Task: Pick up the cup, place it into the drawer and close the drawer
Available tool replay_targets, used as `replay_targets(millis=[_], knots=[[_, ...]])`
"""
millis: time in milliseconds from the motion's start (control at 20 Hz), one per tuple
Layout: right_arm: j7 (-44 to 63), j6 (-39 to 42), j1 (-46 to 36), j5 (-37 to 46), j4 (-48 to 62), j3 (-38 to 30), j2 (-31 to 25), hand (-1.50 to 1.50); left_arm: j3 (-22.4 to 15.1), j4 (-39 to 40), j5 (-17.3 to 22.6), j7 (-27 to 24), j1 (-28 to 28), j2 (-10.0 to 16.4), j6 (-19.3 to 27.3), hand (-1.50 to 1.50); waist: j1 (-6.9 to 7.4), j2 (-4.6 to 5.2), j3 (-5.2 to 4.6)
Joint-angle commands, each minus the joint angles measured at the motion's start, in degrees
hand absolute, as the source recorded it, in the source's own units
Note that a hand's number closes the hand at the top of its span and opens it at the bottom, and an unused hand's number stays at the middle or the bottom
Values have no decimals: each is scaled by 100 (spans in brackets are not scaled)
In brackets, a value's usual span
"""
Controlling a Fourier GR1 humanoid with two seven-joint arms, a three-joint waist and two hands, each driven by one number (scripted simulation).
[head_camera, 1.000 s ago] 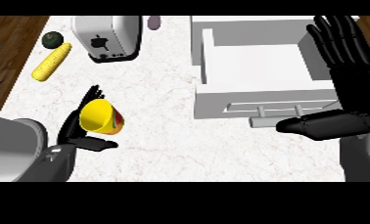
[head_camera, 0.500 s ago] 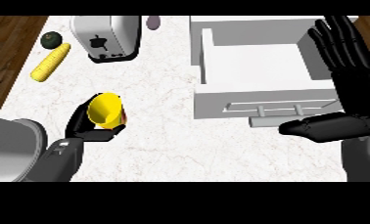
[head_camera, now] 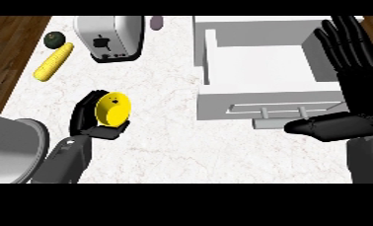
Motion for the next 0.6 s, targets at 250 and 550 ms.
replay_targets(millis=[250, 550], knots=[[239, -61, 105, 30, -317, 54, 1, -150, 348, -400, 417, -805, -104, -420, -6, 150, 79, -63, 15], [-46, 146, 317, -6, -96, -130, -145, -150, -36, -1358, 381, 516, -813, -506, 107, 150, 191, -110, 32]])
